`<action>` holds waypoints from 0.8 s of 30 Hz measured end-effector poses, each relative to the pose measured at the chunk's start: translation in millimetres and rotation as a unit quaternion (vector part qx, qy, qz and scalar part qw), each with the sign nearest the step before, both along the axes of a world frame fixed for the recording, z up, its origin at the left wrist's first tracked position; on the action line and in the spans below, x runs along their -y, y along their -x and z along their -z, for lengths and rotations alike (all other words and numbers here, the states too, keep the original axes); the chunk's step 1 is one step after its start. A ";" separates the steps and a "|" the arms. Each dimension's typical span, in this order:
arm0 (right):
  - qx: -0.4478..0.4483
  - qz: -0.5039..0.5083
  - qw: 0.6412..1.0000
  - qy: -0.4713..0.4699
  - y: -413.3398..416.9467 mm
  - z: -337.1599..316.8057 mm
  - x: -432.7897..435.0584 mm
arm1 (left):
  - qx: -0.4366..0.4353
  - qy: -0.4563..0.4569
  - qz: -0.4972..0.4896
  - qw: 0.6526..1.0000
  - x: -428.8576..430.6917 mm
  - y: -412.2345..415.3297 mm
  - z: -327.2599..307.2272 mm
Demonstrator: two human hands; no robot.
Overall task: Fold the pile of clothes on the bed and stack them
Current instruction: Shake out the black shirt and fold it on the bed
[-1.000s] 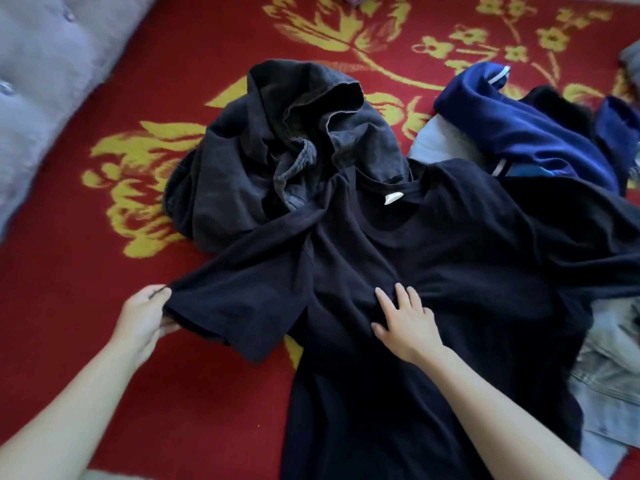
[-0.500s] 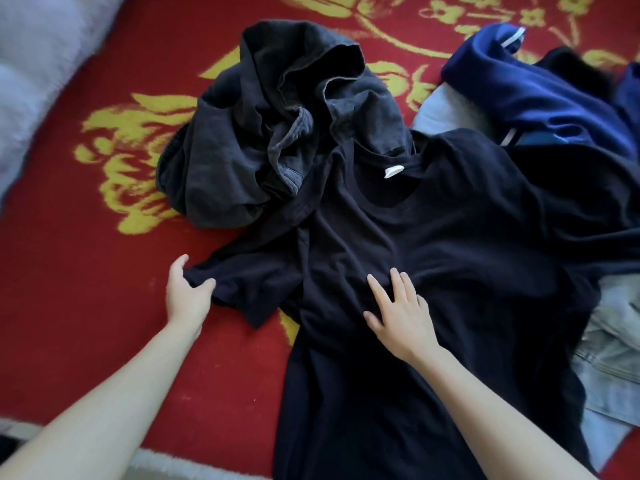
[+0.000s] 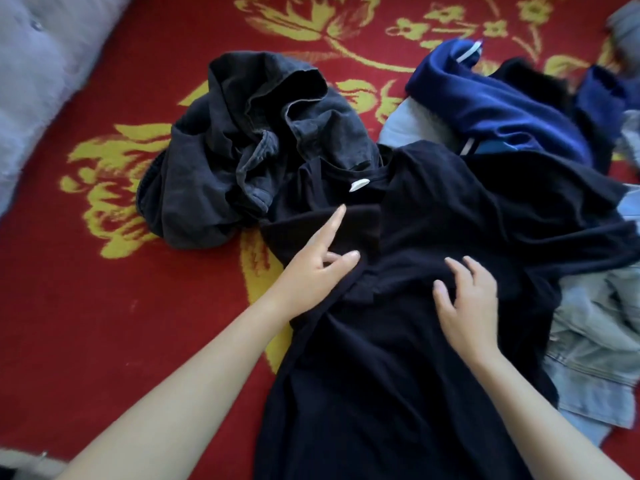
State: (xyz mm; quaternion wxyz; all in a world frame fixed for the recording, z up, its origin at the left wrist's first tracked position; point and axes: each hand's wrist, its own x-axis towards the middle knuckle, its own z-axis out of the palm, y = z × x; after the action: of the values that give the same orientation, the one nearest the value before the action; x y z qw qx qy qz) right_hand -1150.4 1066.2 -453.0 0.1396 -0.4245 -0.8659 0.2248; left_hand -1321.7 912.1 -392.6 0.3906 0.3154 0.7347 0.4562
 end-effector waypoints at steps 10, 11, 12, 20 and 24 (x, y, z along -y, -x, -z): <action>-0.194 0.415 0.878 0.140 -57.0 -22.4 -141.9 | -0.216 0.360 0.195 0.887 29.0 -13.5 79.0; -0.231 0.438 0.844 0.206 -57.8 -20.8 -150.6 | -0.221 0.366 0.198 0.882 27.8 -15.3 81.2; -0.258 0.453 0.814 0.255 -58.0 -19.7 -157.9 | -0.223 0.370 0.200 0.879 26.2 -16.1 83.2; -0.269 0.493 0.768 0.309 -59.7 -12.1 -183.5 | -0.224 0.373 0.237 0.869 30.3 -15.4 83.5; -0.267 0.492 0.778 0.285 -63.9 -12.6 -180.6 | -0.228 0.373 0.247 0.865 36.3 -18.1 82.7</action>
State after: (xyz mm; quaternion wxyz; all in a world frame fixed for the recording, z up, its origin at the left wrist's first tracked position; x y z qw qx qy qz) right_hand -1086.5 1246.8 -440.4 0.3289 -0.7360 -0.3637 0.4667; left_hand -1303.6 875.8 -475.3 0.4000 0.4128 0.8169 -0.0476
